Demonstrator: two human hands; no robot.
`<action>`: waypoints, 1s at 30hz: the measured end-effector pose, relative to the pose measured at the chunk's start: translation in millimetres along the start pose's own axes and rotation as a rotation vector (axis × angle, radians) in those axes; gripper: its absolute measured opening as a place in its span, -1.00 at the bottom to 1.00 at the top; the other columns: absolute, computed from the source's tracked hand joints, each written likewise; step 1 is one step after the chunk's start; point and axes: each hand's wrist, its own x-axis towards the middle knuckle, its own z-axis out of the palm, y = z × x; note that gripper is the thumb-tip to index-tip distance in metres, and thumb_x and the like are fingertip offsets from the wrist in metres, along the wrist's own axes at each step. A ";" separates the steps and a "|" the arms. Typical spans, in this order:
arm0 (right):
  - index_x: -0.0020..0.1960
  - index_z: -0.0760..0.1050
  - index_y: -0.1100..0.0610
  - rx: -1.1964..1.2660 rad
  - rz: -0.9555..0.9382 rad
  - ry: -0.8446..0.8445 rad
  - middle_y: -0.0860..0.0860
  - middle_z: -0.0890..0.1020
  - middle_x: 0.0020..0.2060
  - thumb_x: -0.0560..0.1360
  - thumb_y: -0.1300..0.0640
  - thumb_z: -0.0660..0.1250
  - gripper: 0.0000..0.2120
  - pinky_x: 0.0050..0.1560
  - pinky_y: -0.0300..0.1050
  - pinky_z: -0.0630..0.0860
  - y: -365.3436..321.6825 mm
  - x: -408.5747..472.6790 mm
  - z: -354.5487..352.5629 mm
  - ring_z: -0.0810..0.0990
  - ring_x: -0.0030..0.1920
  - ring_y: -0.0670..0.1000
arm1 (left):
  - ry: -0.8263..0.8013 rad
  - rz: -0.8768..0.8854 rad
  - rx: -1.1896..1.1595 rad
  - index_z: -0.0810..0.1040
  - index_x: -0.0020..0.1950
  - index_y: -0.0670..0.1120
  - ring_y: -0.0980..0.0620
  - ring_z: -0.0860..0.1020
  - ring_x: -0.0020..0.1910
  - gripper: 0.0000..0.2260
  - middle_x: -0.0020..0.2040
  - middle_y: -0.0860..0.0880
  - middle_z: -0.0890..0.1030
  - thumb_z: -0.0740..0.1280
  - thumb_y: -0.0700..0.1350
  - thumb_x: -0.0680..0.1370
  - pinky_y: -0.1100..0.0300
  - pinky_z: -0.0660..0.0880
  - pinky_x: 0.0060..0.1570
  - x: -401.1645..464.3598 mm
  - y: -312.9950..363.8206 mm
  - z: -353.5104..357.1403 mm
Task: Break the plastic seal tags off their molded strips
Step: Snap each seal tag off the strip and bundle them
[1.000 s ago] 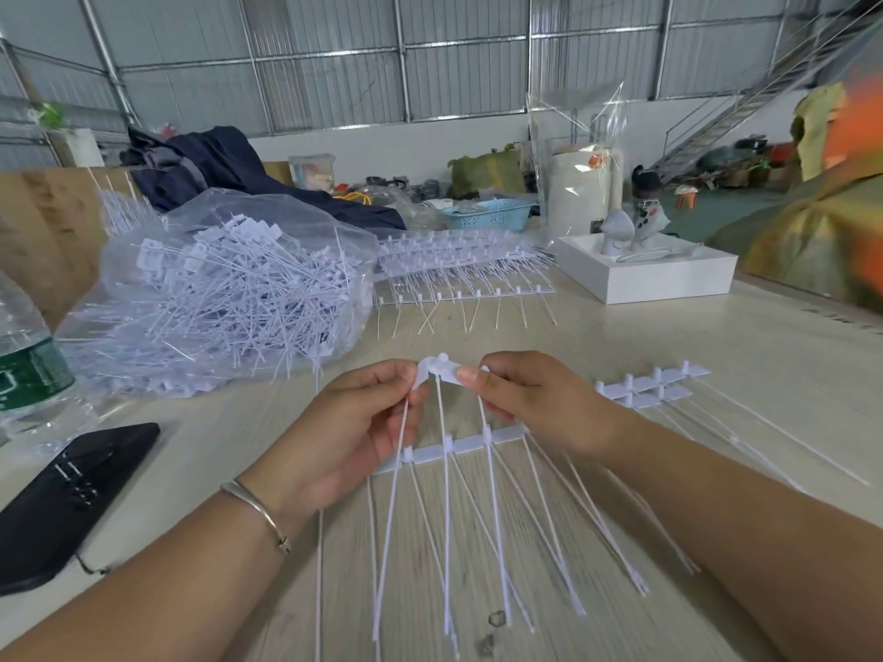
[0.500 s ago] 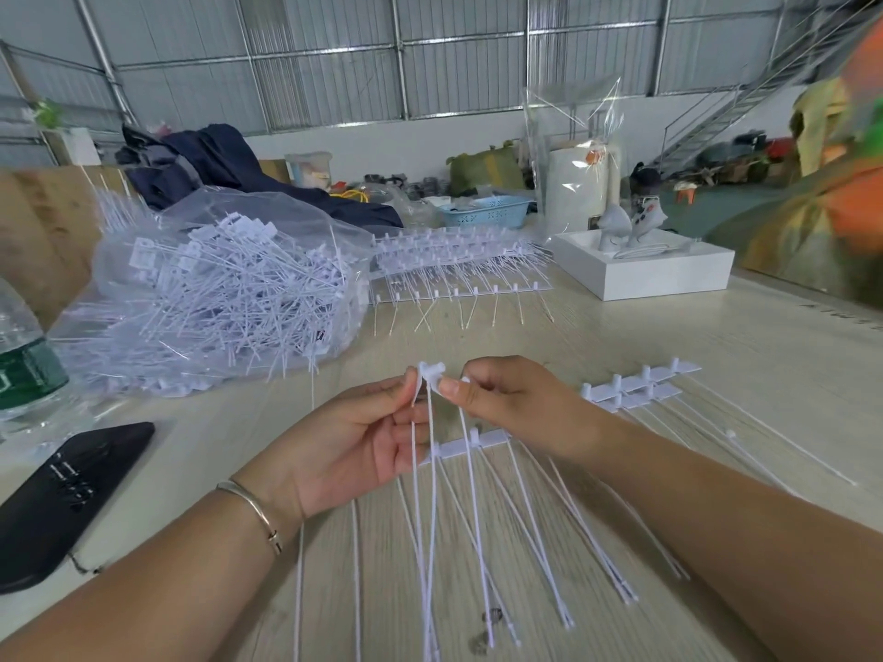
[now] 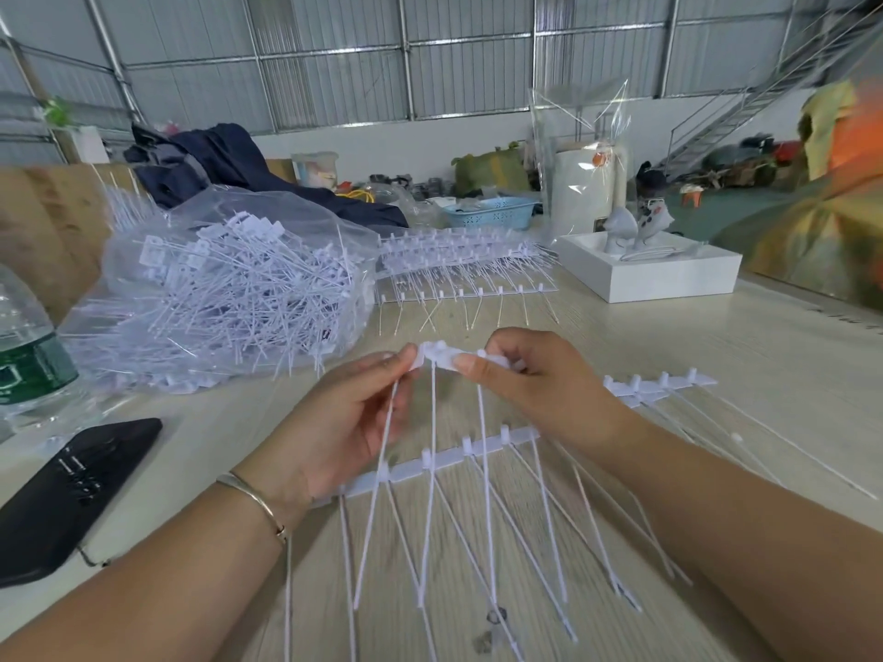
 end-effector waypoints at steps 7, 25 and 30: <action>-0.16 0.59 0.03 -0.079 0.007 0.012 -0.08 0.44 -0.42 0.43 -0.03 0.48 -0.85 -0.33 -0.28 0.28 8.1 -1.2 -4.5 0.35 -0.40 -0.10 | 0.223 0.091 0.399 0.58 -0.15 -0.21 0.06 0.22 -0.47 -0.65 -0.46 0.01 0.35 0.53 0.04 0.34 0.14 0.13 -0.40 -2.0 -3.4 -12.4; -0.06 0.71 0.05 0.041 0.129 -0.216 -0.12 0.72 -0.13 0.50 0.22 0.41 -0.87 0.05 -0.27 0.51 4.2 2.2 -24.0 0.65 -0.06 -0.10 | -0.006 -0.069 0.499 0.67 -0.19 -0.21 0.09 0.13 -0.57 -0.75 -0.56 0.00 0.22 0.57 -0.10 0.23 0.32 0.10 -0.56 -5.6 10.6 -20.5; -0.20 0.69 -0.11 -0.072 0.140 -0.307 -0.15 0.71 -0.21 0.48 0.20 0.41 -0.78 0.24 -0.05 0.44 2.5 2.9 -21.6 0.63 -0.05 -0.08 | -0.062 -0.177 0.687 0.46 -0.17 -0.46 0.06 0.14 -0.56 -0.59 -0.53 -0.04 0.22 0.49 -0.15 0.26 0.32 0.11 -0.54 -5.0 9.8 -13.7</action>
